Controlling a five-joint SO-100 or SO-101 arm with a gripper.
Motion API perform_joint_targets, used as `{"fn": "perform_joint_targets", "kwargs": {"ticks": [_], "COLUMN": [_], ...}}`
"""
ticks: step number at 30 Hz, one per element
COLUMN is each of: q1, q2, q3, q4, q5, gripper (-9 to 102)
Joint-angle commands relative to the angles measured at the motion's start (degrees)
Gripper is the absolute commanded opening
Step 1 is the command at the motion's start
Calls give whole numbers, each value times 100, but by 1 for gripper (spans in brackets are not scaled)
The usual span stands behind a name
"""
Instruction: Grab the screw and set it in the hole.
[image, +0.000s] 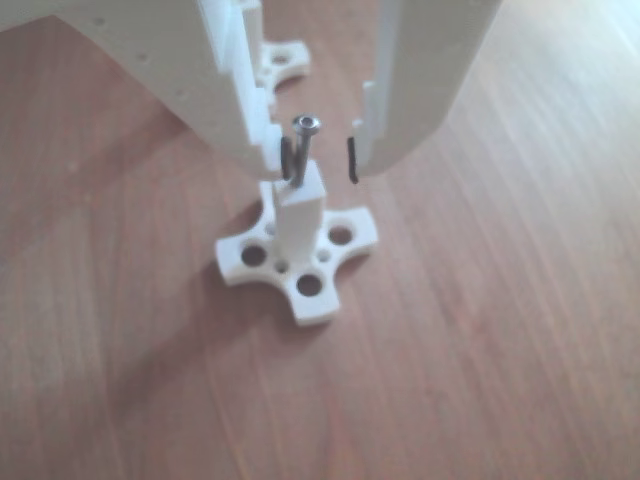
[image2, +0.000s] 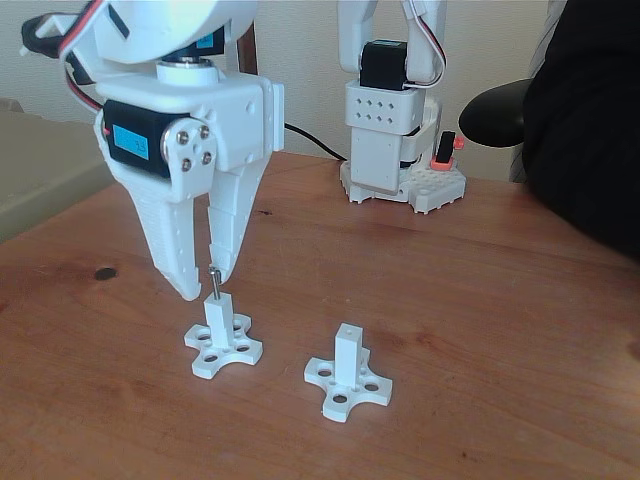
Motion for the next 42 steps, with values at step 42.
{"fn": "perform_joint_targets", "kwargs": {"ticks": [42], "q1": [-158], "q2": [141], "q3": [-519], "q4": [18], "q5": [35], "gripper": [2]}}
